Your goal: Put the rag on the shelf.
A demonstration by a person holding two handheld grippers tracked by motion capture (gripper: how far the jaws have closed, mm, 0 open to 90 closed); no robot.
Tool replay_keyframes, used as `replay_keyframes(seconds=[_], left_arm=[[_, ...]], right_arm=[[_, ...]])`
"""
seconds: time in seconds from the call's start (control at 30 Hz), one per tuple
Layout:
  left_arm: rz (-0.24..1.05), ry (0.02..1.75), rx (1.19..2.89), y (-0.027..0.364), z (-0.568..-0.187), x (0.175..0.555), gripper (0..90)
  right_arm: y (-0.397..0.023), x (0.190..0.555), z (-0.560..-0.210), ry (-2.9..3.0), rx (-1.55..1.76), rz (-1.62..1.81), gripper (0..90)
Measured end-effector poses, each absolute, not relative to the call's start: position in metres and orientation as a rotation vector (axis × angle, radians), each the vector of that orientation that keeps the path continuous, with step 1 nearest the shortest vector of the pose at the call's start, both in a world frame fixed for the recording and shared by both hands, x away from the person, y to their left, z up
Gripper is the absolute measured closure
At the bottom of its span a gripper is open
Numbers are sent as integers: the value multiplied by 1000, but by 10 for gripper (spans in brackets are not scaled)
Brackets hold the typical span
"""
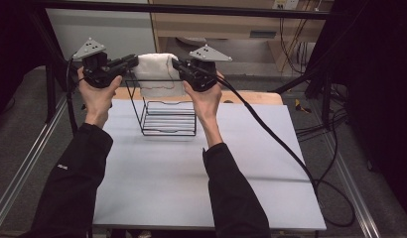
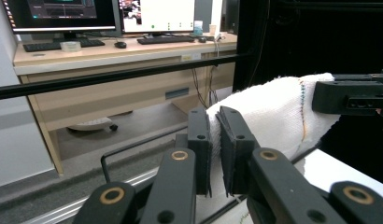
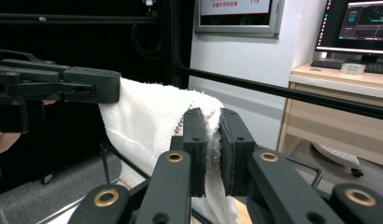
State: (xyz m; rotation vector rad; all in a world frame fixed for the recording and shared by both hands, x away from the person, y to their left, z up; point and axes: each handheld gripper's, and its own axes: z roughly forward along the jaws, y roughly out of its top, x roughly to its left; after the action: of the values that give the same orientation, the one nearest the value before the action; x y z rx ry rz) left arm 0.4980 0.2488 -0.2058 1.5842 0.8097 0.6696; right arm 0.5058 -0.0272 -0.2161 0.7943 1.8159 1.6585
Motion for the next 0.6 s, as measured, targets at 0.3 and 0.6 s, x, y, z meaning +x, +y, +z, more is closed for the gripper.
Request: replay_keyframes(seconds=[0.3,0.6], left_arm=[[673,797,1608,248,-210,490,832],[650,796,1642,246,-218,476,823]], right_arm=[[-31,499,-221,1841,772,1646,822],[-33,488,-230,1881,757,1618,819]])
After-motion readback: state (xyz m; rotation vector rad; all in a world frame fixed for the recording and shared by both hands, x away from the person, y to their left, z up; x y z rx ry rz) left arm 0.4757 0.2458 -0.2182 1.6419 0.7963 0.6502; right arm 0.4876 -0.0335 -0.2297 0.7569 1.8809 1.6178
